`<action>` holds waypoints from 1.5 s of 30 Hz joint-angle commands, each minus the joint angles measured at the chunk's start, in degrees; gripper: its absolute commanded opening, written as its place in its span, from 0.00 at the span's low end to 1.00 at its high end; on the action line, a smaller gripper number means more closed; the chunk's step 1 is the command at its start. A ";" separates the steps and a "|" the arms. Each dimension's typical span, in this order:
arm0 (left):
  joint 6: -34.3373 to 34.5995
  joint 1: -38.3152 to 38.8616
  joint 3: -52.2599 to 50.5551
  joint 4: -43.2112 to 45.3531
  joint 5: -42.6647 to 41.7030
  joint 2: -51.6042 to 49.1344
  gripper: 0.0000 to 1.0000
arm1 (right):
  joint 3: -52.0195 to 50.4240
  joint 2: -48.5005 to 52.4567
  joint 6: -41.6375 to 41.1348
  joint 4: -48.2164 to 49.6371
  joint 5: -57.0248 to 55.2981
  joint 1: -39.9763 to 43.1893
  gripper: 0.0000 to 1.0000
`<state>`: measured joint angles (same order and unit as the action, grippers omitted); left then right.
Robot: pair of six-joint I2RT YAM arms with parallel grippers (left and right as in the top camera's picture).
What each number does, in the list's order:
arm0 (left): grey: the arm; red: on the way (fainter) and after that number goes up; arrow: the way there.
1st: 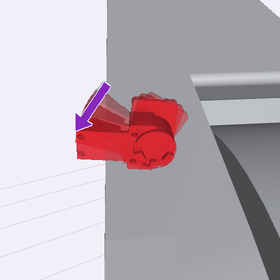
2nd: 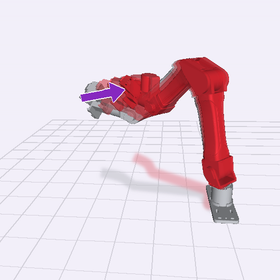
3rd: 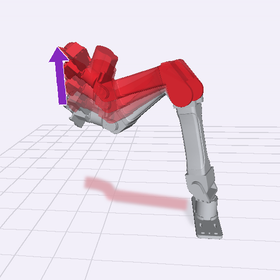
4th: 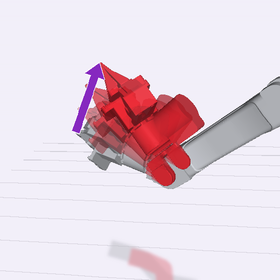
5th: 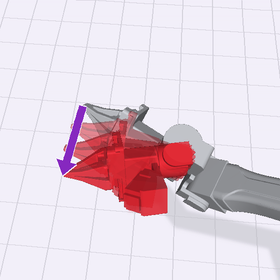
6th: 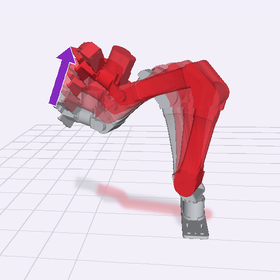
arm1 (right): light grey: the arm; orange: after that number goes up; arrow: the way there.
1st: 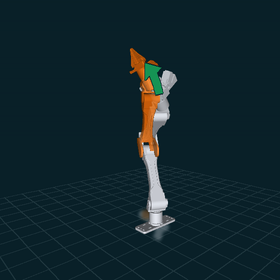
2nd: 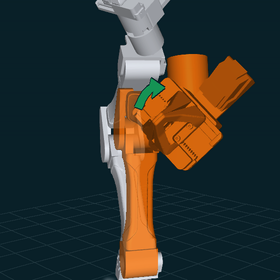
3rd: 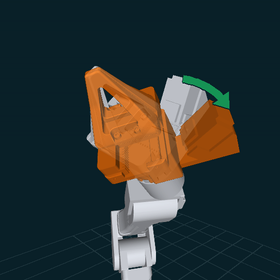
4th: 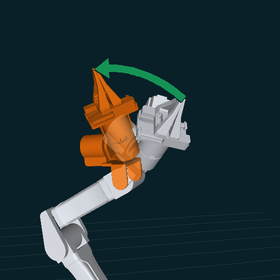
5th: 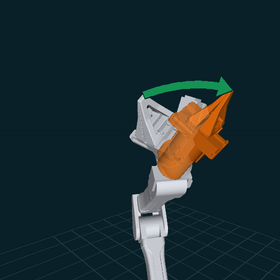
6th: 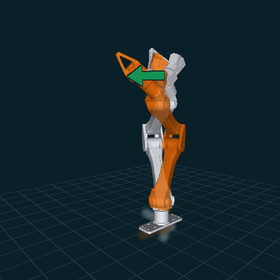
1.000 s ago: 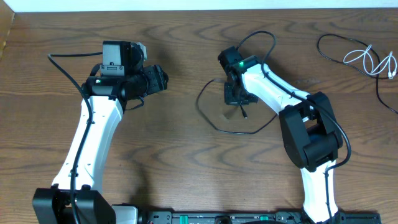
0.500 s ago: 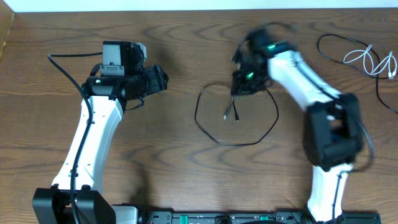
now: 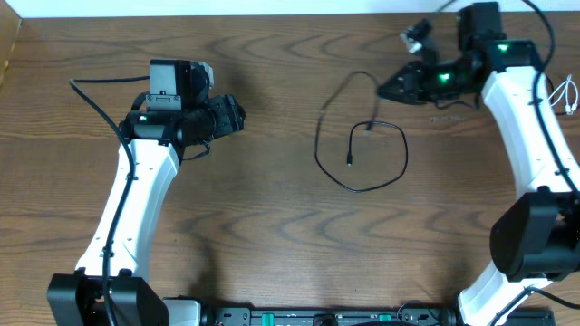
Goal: Untangle cables
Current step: 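Drag the black cable rightward with the right gripper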
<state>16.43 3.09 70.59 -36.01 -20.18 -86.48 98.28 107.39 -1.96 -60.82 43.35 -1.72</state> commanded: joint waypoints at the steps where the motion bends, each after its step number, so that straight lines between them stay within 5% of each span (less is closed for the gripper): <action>1: -0.96 -0.17 -0.24 -0.20 0.79 0.00 0.66 | -0.50 0.50 -7.87 -3.19 -24.98 1.73 0.01; 3: -0.96 -0.17 -0.24 -0.20 0.81 0.00 0.66 | -1.81 0.74 -9.81 -5.68 -34.67 1.68 0.01; 14: -0.96 -0.17 -0.24 -0.22 0.81 0.00 0.66 | -15.72 1.18 -11.30 -2.08 -40.24 1.64 0.02; 24: -0.96 -0.17 -0.24 -0.22 0.81 0.00 0.66 | -24.52 1.27 -11.06 1.75 -37.33 1.62 0.43; 28: -0.96 -0.17 -0.24 -0.22 0.81 0.00 0.66 | -28.52 1.27 -11.32 6.23 -35.93 0.85 0.48; 39: -0.96 -0.17 -0.24 -0.46 0.81 0.00 0.66 | -37.05 1.27 -31.28 23.43 -42.36 -0.57 0.50; 45: -0.96 -0.17 -0.24 -0.70 0.81 0.00 0.66 | -37.35 1.25 -23.19 26.40 -33.55 -0.46 0.47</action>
<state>16.43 3.09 70.59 -36.36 -20.18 -86.48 63.13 106.69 -29.58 -34.79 2.24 -2.07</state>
